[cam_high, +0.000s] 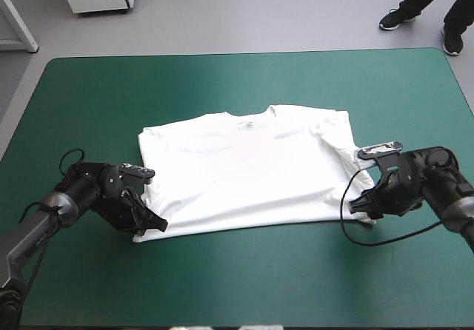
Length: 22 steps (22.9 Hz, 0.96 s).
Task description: Fold the cloth
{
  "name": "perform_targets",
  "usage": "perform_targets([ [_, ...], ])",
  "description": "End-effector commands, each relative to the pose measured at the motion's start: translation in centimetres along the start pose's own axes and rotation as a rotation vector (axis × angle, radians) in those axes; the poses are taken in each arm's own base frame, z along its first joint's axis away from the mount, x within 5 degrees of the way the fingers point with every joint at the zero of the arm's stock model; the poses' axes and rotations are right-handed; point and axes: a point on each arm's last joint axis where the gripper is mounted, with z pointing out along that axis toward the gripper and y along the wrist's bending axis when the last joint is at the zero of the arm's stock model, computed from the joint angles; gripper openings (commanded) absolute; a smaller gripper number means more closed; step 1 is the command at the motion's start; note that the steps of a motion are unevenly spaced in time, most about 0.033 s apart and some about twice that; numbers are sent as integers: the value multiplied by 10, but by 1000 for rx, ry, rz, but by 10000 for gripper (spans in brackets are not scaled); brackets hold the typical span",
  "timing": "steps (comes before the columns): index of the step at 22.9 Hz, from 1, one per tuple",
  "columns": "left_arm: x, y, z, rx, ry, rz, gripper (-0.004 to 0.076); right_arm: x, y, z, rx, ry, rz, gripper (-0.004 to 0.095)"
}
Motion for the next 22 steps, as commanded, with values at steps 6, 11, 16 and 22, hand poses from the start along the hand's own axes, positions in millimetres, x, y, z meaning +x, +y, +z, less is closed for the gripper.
perform_targets([
  [6, 1, -1, -1, 1, 8, 7, -9, -17, 0, 35, -26, 62, -4, 540],
  [11, 1, -1, -1, 2, 11, 7, -9, -19, 3, 54, -57, 120, 12, 427],
  [16, 2, -2, -8, -5, -19, 14, -9, -20, 5, 62, -80, 145, 30, 183],
  [22, 3, -2, -17, -14, -37, 24, -9, -19, 6, 61, -90, 171, 34, -17],
])
